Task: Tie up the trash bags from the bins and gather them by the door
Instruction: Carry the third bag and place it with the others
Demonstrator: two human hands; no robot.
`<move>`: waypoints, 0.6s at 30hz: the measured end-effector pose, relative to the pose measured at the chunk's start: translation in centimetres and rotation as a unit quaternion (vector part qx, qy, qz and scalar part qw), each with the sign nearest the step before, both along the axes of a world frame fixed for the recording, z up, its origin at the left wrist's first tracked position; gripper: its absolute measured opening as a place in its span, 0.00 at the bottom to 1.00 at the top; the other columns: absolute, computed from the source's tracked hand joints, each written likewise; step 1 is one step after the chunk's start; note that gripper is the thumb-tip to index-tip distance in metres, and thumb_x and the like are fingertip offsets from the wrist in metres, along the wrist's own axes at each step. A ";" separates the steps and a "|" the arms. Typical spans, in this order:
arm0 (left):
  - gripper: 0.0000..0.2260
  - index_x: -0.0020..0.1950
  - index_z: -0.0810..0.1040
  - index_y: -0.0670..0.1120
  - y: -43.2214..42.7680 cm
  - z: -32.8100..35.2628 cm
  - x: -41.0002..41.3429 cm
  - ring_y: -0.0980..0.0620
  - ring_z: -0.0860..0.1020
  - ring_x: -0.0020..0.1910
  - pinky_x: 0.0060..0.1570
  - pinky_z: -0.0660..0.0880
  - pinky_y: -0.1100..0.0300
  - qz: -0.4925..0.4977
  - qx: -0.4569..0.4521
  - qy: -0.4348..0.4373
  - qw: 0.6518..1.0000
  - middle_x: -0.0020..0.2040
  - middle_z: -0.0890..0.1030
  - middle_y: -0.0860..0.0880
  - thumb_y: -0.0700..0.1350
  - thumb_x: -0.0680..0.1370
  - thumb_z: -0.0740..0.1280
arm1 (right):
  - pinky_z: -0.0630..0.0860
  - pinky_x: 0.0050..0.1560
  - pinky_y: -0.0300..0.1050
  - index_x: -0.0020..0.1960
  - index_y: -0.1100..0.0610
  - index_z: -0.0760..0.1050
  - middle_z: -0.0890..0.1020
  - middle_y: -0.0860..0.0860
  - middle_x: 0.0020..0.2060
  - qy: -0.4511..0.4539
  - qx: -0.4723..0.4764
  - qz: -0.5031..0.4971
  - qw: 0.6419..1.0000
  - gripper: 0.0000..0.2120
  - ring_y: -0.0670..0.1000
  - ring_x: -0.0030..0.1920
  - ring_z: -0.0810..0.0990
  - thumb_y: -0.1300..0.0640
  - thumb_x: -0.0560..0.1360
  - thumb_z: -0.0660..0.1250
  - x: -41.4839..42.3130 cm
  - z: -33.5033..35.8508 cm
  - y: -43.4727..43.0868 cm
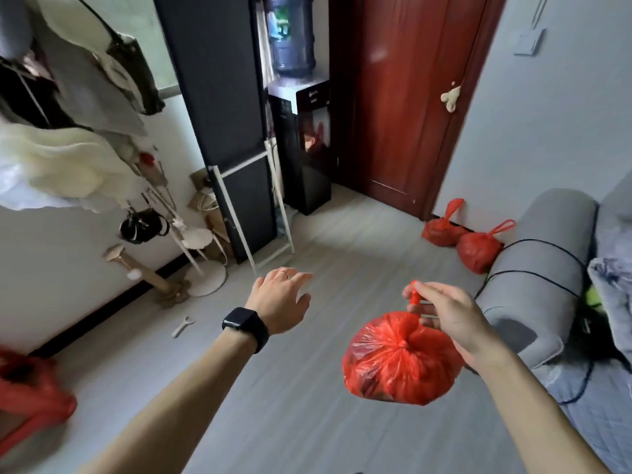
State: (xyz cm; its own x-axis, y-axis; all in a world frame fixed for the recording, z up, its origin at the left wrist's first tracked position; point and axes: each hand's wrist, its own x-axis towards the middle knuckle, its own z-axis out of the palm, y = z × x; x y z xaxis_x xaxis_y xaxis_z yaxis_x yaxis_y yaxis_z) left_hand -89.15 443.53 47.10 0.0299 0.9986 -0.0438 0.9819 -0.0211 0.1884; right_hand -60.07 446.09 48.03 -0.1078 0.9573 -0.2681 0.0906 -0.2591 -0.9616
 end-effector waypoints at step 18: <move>0.24 0.75 0.64 0.58 48.8 -0.5 4.1 0.47 0.66 0.72 0.69 0.63 0.50 -0.111 -0.038 -0.030 0.993 0.73 0.69 0.51 0.54 0.78 0.61 | 0.72 0.37 0.42 0.49 0.59 0.81 0.85 0.53 0.46 -0.011 -0.023 -0.156 0.987 0.09 0.50 0.39 0.82 0.56 0.81 0.64 5.1 1.2 40.9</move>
State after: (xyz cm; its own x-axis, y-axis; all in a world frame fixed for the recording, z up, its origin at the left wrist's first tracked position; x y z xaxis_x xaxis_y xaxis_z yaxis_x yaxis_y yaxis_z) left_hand -85.00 492.36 46.57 0.2532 0.9612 -0.1096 0.9417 -0.2189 0.2553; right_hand -55.02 486.96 49.25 0.1973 0.9299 -0.3104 0.0210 -0.3205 -0.9470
